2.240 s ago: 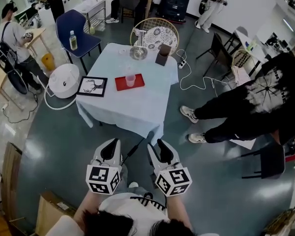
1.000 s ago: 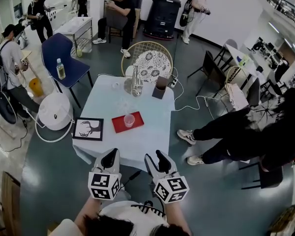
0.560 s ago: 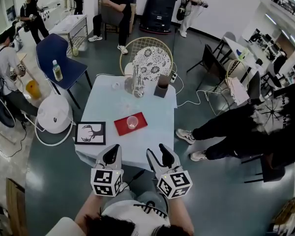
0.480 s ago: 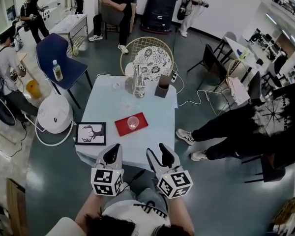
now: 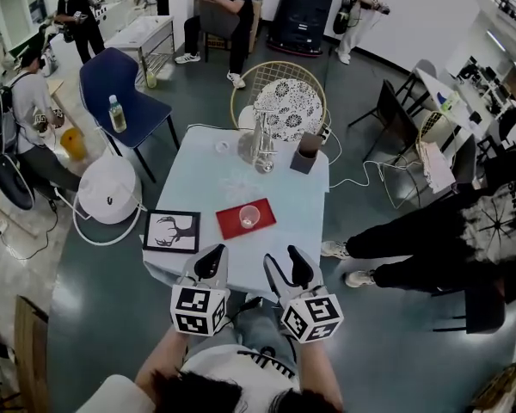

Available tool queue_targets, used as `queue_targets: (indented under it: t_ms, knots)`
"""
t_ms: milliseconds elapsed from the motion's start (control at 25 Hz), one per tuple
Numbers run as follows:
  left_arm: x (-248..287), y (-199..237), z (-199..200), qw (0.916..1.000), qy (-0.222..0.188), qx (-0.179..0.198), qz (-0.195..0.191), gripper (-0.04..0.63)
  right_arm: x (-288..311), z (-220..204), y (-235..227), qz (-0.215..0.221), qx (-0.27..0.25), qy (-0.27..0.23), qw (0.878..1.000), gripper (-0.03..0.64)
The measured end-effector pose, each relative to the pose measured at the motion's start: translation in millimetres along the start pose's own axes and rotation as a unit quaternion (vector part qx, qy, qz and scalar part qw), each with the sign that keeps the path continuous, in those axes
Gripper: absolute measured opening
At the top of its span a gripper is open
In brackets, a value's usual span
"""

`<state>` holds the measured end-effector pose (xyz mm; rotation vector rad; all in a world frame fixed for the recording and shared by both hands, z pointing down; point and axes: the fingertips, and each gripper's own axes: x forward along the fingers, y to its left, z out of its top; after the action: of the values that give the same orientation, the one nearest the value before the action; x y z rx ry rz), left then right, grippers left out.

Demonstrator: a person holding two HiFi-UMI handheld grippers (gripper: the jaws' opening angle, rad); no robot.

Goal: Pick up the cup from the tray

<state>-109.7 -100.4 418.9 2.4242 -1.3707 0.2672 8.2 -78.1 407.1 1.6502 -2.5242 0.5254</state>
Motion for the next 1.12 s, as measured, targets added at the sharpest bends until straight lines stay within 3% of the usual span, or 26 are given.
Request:
queue_targets:
  t_ms: [160,520,1120]
  knots:
    - [12,6,-2,0.9998,0.005,0.015,0.011,0.000,15,-3,-4,0.016,-0.009,0.006,1.000,0.250]
    - [48,17,-7,0.9995,0.013,0.002,0.028,0.000,52,-8,-17,0.048,-0.027,0.022,0.998,0.282]
    - [102,36,-37,0.9955,0.075,-0.026,0.053,0.000,120,-53,-42,0.067,-0.074,0.075,0.992,0.318]
